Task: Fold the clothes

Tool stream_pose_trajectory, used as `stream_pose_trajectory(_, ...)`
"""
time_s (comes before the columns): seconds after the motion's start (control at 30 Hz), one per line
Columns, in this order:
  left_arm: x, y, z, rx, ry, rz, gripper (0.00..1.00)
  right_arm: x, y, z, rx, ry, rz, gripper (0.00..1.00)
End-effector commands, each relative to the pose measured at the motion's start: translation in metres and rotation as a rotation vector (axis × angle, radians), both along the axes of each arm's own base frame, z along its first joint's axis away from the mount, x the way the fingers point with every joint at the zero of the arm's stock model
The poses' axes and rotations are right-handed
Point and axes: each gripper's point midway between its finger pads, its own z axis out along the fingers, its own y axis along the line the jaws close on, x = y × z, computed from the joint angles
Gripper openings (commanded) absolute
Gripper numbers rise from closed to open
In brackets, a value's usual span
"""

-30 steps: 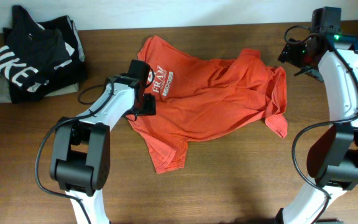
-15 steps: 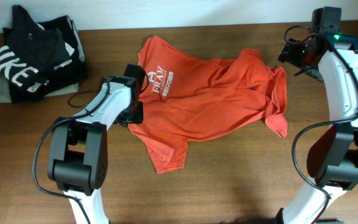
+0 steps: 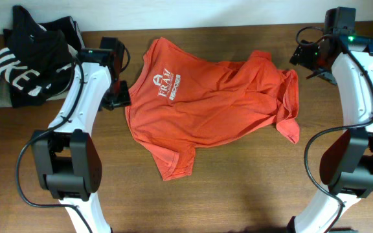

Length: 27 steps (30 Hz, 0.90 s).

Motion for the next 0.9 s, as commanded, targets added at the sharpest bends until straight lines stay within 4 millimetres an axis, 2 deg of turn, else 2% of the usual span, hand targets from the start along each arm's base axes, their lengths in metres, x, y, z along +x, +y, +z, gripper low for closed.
stream_pose_trajectory(0.0, -0.018, -0.057, -0.003, -0.259, 0.086, -0.042, 0.81, 0.0, 0.001, 0.002, -0.002, -0.004, -0.007, 0.99)
stream_pose_trajectory(0.1, -0.05, -0.074, -0.012, -0.247, 0.204, -0.08, 0.81, -0.001, 0.001, 0.001, -0.002, -0.003, -0.007, 0.99)
stream_pose_trajectory(0.2, -0.083, -0.102, -0.028, -0.235, 0.302, -0.157, 0.81, -0.001, 0.001, 0.001, -0.002, -0.003, -0.007, 0.99)
stream_pose_trajectory(0.3, -0.107, -0.119, -0.043, -0.208, 0.362, -0.2, 0.81, 0.0, 0.001, 0.002, -0.002, -0.004, -0.007, 0.99)
stream_pose_trajectory(0.47, -0.136, -0.14, -0.06, -0.139, 0.381, 0.015, 0.79, -0.001, 0.001, 0.001, -0.002, -0.003, -0.007, 0.99)
stream_pose_trajectory(0.67, -0.125, -0.175, -0.068, -0.161, 0.258, 0.159, 0.77, -0.001, 0.001, 0.001, -0.002, -0.003, -0.007, 0.99)
stream_pose_trajectory(0.77, -0.117, -0.169, -0.07, -0.107, 0.192, 0.204, 0.76, -0.001, 0.001, 0.001, -0.002, -0.003, -0.007, 0.99)
stream_pose_trajectory(0.83, -0.119, -0.165, -0.073, -0.091, 0.194, 0.206, 0.76, -0.001, 0.001, 0.001, -0.002, -0.003, -0.007, 0.99)
stream_pose_trajectory(0.87, -0.124, -0.162, -0.076, -0.079, 0.209, 0.212, 0.72, 0.0, 0.001, 0.002, -0.002, -0.004, -0.007, 0.99)
